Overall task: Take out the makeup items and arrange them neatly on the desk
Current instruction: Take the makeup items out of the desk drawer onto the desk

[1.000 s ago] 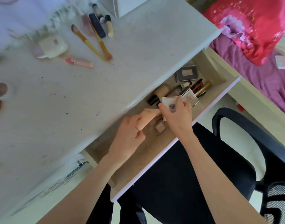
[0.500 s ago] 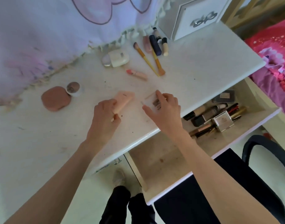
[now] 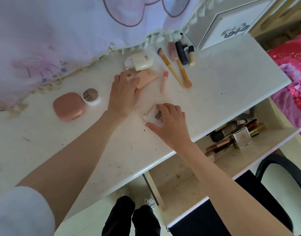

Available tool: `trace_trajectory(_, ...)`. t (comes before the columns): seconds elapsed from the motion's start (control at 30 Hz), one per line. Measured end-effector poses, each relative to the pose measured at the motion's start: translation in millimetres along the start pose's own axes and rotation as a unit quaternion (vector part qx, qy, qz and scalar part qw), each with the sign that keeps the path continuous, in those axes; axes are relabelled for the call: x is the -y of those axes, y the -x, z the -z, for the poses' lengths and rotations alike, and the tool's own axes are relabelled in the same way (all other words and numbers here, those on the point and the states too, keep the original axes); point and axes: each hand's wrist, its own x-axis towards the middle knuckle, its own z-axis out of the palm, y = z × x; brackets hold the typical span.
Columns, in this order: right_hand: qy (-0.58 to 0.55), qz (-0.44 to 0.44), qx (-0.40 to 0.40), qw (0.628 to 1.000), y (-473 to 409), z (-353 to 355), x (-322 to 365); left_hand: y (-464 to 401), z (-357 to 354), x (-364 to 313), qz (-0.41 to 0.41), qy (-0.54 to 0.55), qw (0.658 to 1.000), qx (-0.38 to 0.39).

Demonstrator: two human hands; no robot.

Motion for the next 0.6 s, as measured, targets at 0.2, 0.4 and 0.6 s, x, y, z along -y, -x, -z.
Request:
trace_trajectory(0.2, -0.002, 0.017, 0.042, 0.999, 10, -12, 29, 61, 18, 23, -0.018, 0.085, 0.996, -0.025)
trace_trajectory(0.4, -0.083, 0.049, 0.074, 0.993, 30, -23, 61, 154, 18, 48, 0.062, 0.068, 0.996, -0.017)
trace_trajectory(0.6, -0.034, 0.106, 0.099, 0.989, 28, -39, 82, 195, 17, 66, 0.123, -0.05, 0.99, 0.054)
